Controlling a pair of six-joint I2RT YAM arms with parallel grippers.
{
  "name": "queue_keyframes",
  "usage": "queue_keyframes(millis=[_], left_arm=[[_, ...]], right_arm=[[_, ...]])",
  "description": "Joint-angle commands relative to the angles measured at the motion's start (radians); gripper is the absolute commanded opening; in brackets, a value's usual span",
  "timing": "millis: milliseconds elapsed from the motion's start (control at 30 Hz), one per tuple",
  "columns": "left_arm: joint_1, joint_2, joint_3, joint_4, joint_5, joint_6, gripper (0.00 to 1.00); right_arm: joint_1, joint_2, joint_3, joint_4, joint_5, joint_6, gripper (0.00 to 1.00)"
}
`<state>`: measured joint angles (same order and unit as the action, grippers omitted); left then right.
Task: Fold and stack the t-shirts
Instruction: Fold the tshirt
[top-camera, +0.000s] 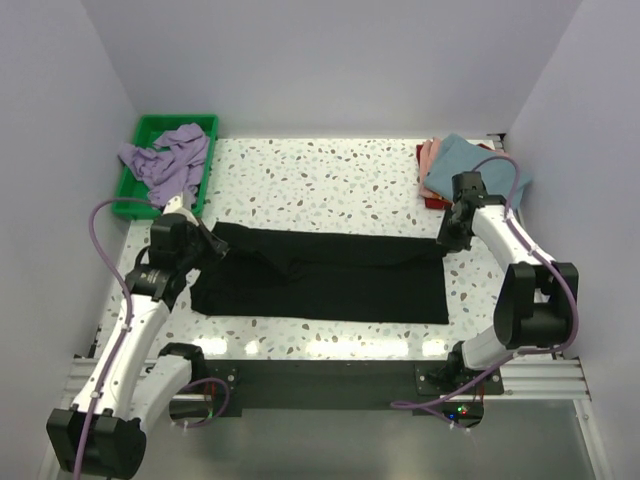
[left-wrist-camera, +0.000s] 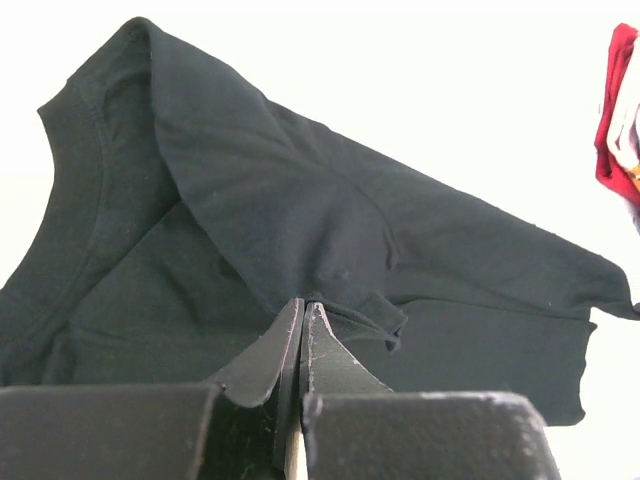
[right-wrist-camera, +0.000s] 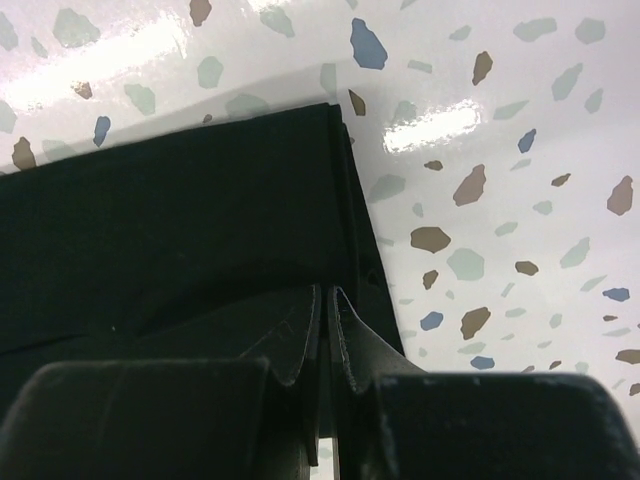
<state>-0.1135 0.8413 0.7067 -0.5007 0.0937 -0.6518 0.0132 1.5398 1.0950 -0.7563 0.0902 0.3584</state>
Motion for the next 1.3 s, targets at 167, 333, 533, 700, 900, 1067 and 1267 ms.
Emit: queue_keyframes(millis=[167,333,533,700,900,1067,1267], left_arm=[[-0.002,-0.056,0.003,-0.084,-0.040,-0.068,0.00],[-0.002,-0.107,0.008,-0.082,-0.046,-0.082,0.00],[-0.002,-0.073,-0.018,-0.108,-0.028,-0.078,0.00],[-0.002,-0.039,-0.038,-0.118,-0.019,-0.077,0.00],[-0.002,0.045,-0.052,-0.072,-0.015,-0.042,0.00],[0.001,0.166,-0.049,-0.058,-0.028,-0.009,0.00],[0.002,0.219,-0.036,-0.105,-0.020,0.007,0.00]], right_arm=[[0.004,-0.052,-0.040,-0.011,0.055,0.013,0.00],[0.005,-0.046,-0.064,0.000,0.065,0.013,0.00],[0.004,-0.021,-0.099,0.002,0.080,0.020,0.00],[0.028,-0.017,-0.089,-0.037,0.124,0.031,0.25],[0.214,-0.024,0.025,-0.087,0.229,0.065,0.43],[0.349,-0.012,0.078,0.000,0.040,0.102,0.42],[0.560,0.091,0.147,0.109,-0.151,0.201,0.38]])
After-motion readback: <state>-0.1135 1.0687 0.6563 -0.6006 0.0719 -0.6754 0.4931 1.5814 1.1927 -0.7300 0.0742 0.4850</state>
